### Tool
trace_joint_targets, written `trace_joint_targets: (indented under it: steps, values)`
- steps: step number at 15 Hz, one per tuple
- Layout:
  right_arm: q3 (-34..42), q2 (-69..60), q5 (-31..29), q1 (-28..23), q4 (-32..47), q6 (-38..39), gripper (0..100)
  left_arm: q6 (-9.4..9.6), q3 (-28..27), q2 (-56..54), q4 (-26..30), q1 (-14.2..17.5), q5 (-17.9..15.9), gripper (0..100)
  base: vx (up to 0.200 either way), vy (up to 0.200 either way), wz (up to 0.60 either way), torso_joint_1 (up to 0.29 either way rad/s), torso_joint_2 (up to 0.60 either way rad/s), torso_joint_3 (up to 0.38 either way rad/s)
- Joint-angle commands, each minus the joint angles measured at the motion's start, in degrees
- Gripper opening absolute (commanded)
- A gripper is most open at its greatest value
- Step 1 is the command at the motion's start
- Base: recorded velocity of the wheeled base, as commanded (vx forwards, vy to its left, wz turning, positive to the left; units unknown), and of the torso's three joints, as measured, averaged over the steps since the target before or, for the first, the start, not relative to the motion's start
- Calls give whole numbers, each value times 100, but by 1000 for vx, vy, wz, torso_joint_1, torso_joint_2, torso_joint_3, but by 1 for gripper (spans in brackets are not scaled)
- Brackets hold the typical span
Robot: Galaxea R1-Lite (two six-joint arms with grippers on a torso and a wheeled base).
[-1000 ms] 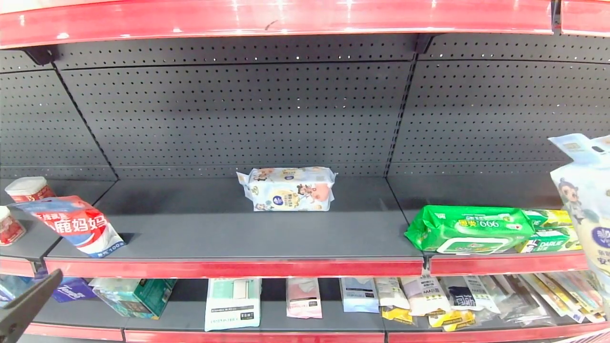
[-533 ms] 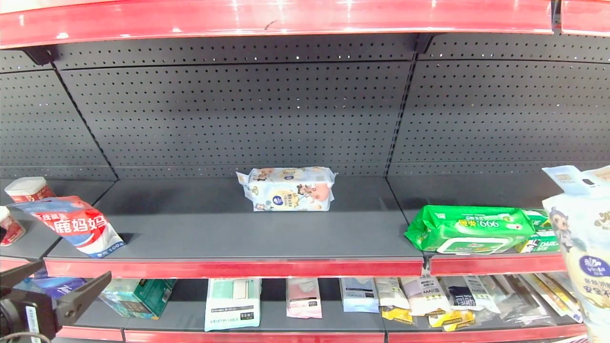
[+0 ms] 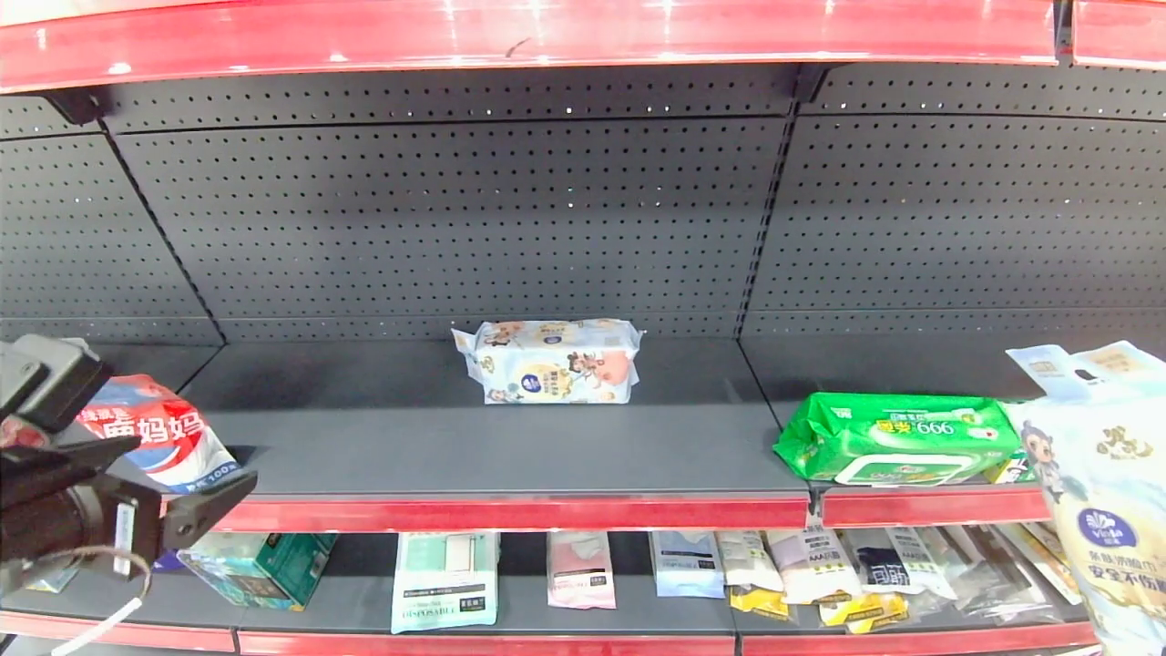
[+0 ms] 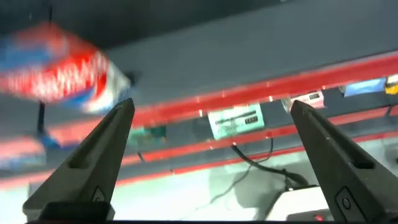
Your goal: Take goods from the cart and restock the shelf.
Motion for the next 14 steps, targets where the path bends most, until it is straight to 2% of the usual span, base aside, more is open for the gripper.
trace_joint_targets:
  steps: [1,2,4,5,8,9,11,13,14]
  values:
    - [-3,124,-5,0,1,-4,0,573,-1021,1469,-1,2,-432,100,0,0,0,0,0,0]
    - [-3,124,-14,0,1,-12,0,1038,-1443,2093,-1,11,-837,100,0,0,0,0,0,0]
    - [-38,124,-23,0,1,-12,0,1698,-2014,2761,-1,11,-1382,100,0,0,0,0,0,0]
    - [-64,151,-49,0,-8,-21,0,2260,-2665,3394,16,-24,-1847,100,0,0,0,0,0,0]
    - [-152,168,-146,0,1,-144,0,2348,-3667,4361,139,-270,-2322,100,0,0,0,0,0,0]
    - [-144,168,-163,0,1,-215,0,2383,-4229,4844,315,-358,-2427,100,0,0,0,0,0,0]
    - [-100,168,-234,-8,1,-320,0,2489,-4695,5222,728,-455,-2463,100,0,0,0,0,0,0]
    - [-91,168,-313,-8,-8,-461,0,2910,-5161,5706,957,-525,-2656,100,0,0,0,0,0,0]
    - [-91,177,-313,-8,1,-469,0,2954,-5328,5846,983,-578,-2674,100,0,0,0,0,0,0]
